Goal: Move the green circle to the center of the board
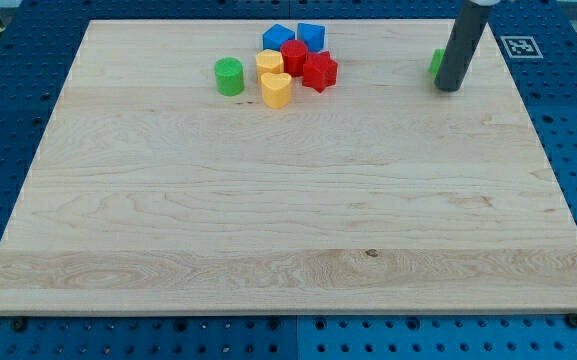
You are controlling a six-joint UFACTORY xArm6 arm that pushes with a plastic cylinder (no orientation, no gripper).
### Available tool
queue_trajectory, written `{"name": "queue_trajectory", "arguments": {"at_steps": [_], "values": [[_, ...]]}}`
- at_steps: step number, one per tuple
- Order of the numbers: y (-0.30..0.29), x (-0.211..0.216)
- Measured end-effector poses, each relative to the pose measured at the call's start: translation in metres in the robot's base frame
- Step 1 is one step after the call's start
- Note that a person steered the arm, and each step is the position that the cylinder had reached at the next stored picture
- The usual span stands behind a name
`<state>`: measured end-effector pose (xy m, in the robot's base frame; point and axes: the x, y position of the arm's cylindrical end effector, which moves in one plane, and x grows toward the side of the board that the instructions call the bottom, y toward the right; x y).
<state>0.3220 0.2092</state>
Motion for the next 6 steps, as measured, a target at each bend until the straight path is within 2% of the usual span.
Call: {"name": "queue_trajectory", "arguments": {"at_steps": [1,3,4,6], "values": [[0.002,-0.026],[0.003,-0.050],[-0.025,-0.020],[-0.148,0.044]]}}
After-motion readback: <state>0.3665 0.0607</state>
